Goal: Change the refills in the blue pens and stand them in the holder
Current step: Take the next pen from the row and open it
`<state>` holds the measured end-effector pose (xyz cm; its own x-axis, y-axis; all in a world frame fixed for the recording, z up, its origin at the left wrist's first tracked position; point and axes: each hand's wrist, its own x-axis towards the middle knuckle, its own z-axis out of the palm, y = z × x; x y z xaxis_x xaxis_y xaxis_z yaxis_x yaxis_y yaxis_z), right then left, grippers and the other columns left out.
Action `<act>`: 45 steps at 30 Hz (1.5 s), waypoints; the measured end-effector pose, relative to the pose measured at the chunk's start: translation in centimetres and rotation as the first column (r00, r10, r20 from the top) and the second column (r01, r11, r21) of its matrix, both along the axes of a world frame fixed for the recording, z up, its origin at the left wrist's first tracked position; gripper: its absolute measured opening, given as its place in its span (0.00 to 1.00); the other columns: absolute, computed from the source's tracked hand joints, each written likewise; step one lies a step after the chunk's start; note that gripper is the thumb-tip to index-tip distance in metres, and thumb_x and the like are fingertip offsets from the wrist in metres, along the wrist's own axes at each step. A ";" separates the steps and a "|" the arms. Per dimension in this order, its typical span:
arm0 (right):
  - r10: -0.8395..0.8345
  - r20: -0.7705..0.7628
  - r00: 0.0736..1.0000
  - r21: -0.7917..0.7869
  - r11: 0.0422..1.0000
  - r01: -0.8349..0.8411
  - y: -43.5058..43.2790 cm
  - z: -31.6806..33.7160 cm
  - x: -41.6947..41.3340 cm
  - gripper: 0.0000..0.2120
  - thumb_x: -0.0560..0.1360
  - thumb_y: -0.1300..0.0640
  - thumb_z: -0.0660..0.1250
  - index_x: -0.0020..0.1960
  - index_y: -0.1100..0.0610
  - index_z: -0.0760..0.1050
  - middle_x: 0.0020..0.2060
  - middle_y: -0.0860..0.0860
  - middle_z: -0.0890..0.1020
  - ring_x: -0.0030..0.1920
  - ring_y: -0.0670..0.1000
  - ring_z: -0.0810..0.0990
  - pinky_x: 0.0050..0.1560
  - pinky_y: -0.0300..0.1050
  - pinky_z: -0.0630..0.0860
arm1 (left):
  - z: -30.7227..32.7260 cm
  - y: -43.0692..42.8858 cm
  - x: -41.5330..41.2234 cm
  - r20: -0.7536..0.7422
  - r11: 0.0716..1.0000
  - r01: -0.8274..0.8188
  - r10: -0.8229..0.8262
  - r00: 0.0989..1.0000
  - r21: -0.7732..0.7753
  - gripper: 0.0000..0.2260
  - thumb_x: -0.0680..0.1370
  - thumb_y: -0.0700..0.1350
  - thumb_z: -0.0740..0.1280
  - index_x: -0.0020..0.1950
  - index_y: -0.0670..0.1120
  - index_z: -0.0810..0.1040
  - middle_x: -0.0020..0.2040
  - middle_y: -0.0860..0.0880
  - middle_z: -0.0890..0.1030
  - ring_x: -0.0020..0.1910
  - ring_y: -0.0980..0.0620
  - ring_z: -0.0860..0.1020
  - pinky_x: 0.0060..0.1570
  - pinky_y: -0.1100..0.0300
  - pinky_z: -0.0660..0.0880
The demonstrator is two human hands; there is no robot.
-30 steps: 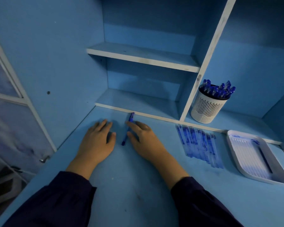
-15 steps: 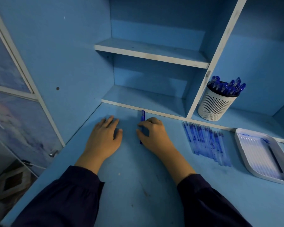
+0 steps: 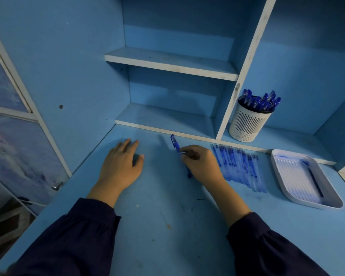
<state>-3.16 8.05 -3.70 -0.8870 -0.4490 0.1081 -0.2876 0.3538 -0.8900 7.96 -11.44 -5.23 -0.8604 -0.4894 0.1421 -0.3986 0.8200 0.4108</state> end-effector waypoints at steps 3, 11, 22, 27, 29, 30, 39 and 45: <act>0.016 0.181 0.983 -0.199 0.980 0.020 1.6 0.4 0.9 0.10 0.76 0.65 0.68 0.51 0.52 0.82 0.45 0.53 0.85 0.46 0.50 0.83 0.49 0.39 0.79 | 0.3 1.7 -0.3 -0.106 0.997 0.037 -0.030 0.994 0.066 0.26 0.83 0.53 0.58 0.80 0.52 0.56 0.80 0.50 0.56 0.79 0.51 0.52 0.75 0.51 0.57; 0.003 0.216 0.976 -0.375 0.923 0.080 4.7 1.4 3.9 0.05 0.72 0.66 0.73 0.45 0.57 0.83 0.39 0.53 0.86 0.42 0.50 0.85 0.49 0.39 0.80 | 1.4 9.2 -2.2 -0.435 0.777 0.332 -0.083 0.897 0.536 0.17 0.83 0.53 0.61 0.72 0.62 0.68 0.60 0.67 0.76 0.55 0.73 0.74 0.51 0.80 0.66; -0.107 0.053 0.993 -0.387 0.914 0.119 9.0 1.8 5.9 0.07 0.75 0.62 0.70 0.50 0.53 0.84 0.42 0.46 0.86 0.45 0.43 0.83 0.51 0.38 0.79 | 1.9 13.9 -2.3 -0.646 0.608 0.507 0.013 0.763 0.611 0.15 0.81 0.44 0.65 0.67 0.56 0.72 0.46 0.58 0.86 0.50 0.58 0.83 0.55 0.60 0.78; -0.172 0.069 0.983 -0.541 0.821 0.181 10.5 2.8 5.1 0.11 0.75 0.63 0.70 0.57 0.56 0.80 0.46 0.51 0.85 0.46 0.43 0.82 0.46 0.34 0.76 | 1.7 14.7 -1.8 -0.622 0.593 0.547 -0.097 0.777 0.591 0.16 0.82 0.41 0.64 0.68 0.56 0.74 0.44 0.54 0.84 0.37 0.57 0.81 0.42 0.64 0.78; -0.152 0.074 0.986 -0.566 0.807 0.167 10.8 3.0 4.9 0.13 0.75 0.62 0.70 0.59 0.55 0.79 0.50 0.53 0.84 0.51 0.47 0.83 0.52 0.37 0.77 | 1.5 15.1 -1.4 -0.603 0.579 0.566 -0.154 0.783 0.586 0.17 0.81 0.40 0.64 0.65 0.59 0.74 0.44 0.53 0.85 0.34 0.56 0.78 0.38 0.61 0.79; -0.141 0.077 0.987 -0.570 0.806 0.159 10.9 3.0 4.9 0.14 0.75 0.62 0.70 0.60 0.55 0.79 0.50 0.54 0.84 0.52 0.47 0.83 0.53 0.37 0.77 | 1.4 15.3 -1.3 -0.594 0.574 0.570 -0.173 0.786 0.588 0.17 0.81 0.40 0.65 0.65 0.59 0.75 0.45 0.53 0.85 0.34 0.55 0.77 0.37 0.59 0.79; -0.185 0.049 0.982 -0.496 0.848 0.184 10.7 2.1 4.6 0.04 0.75 0.64 0.70 0.46 0.55 0.81 0.39 0.51 0.84 0.40 0.47 0.81 0.43 0.39 0.78 | 1.1 15.8 -1.1 -0.571 0.595 0.582 -0.237 0.786 0.554 0.08 0.77 0.46 0.70 0.54 0.56 0.82 0.43 0.53 0.85 0.36 0.51 0.80 0.37 0.62 0.74; -0.221 0.033 0.975 -0.509 0.835 0.207 10.3 1.6 5.0 0.03 0.76 0.66 0.67 0.47 0.62 0.80 0.38 0.51 0.83 0.40 0.47 0.79 0.46 0.39 0.78 | 0.7 15.9 -1.1 -0.642 0.625 0.612 -0.222 0.734 0.484 0.09 0.76 0.44 0.70 0.54 0.55 0.83 0.37 0.56 0.84 0.31 0.48 0.76 0.32 0.57 0.75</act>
<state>1.86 18.36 -2.13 -0.9482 -0.1242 0.2923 -0.2828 -0.0887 -0.9551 6.86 4.50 -4.56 -0.8894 -0.2215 0.3999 0.3303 0.2935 0.8971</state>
